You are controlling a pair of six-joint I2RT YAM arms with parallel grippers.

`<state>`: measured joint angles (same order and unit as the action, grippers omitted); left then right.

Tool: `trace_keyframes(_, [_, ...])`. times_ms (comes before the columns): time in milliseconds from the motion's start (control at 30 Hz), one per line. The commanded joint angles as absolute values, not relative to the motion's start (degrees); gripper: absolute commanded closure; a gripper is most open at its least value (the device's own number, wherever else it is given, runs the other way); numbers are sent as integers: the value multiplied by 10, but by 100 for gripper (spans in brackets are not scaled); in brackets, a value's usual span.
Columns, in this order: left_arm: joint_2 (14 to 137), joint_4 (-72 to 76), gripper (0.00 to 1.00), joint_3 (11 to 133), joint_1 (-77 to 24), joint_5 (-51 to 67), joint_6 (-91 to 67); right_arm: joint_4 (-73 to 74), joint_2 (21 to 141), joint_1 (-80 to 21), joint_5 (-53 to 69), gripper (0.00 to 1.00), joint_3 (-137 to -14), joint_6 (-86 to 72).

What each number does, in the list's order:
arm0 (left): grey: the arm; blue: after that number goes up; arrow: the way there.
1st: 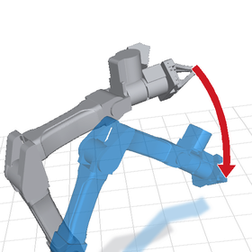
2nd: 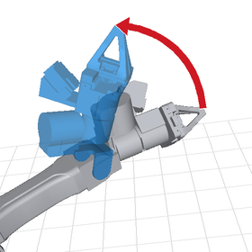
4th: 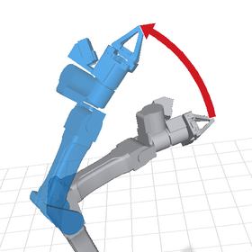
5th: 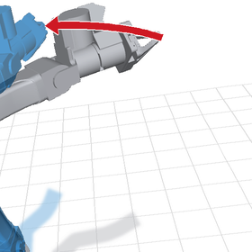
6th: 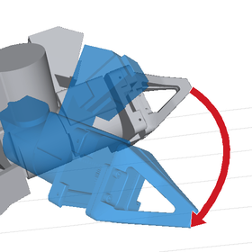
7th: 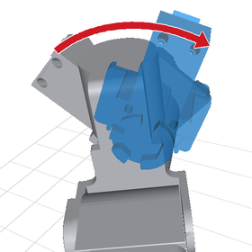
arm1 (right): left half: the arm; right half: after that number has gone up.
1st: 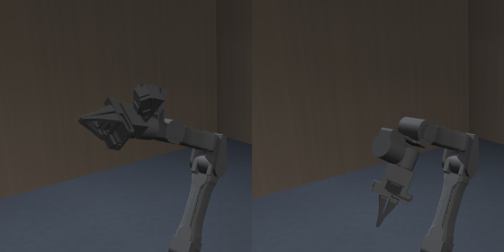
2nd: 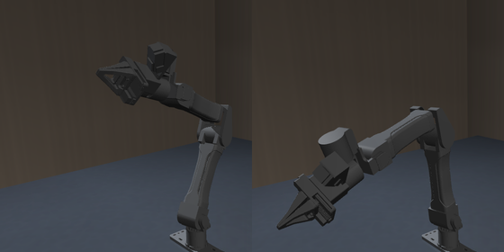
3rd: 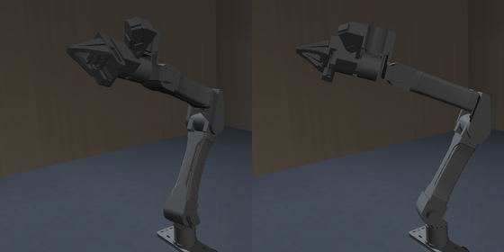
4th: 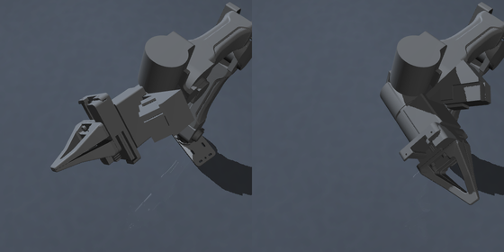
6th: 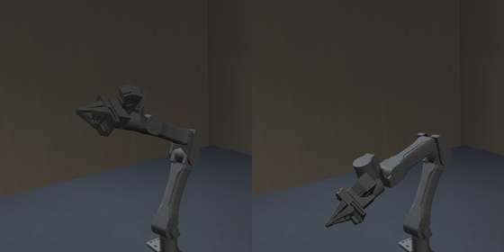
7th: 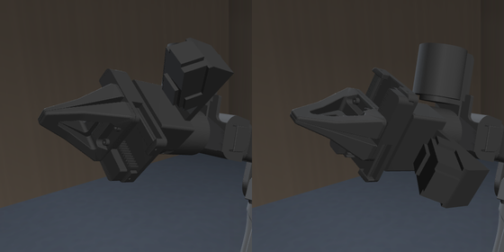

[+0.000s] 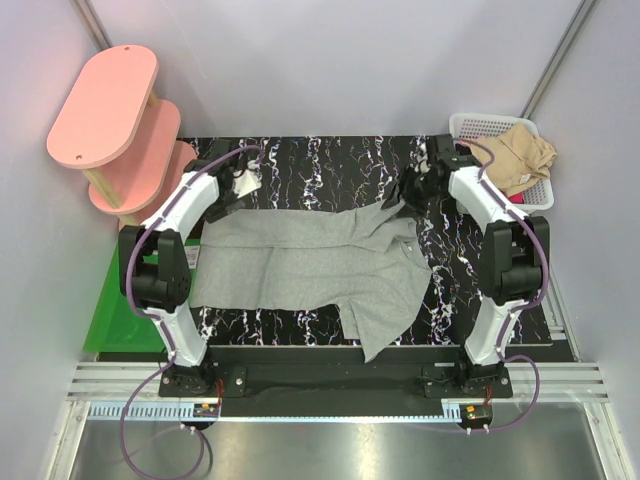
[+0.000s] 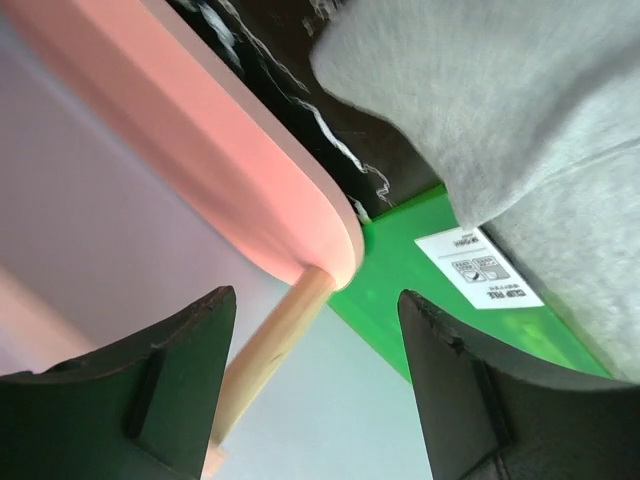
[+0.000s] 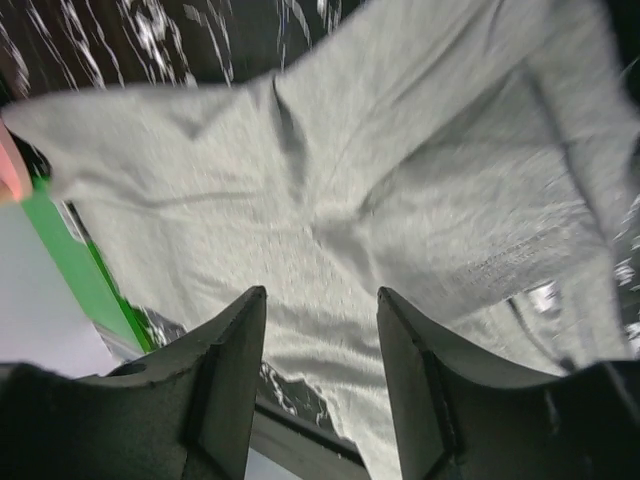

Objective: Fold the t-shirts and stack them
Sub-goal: Fold the flattened tshirt in 1/3 of the way

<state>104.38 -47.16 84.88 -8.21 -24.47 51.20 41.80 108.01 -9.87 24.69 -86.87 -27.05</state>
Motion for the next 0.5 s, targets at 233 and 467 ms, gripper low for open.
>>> trace_keyframes(233, [1128, -569, 30, 1027, -220, -186, 435, 401, 1064, -58, 195, 48, -827, -282])
trace_keyframes(467, [1274, -616, 32, 1263, -317, -176, 418, 367, 1001, -57, 158, 49, -702, -297])
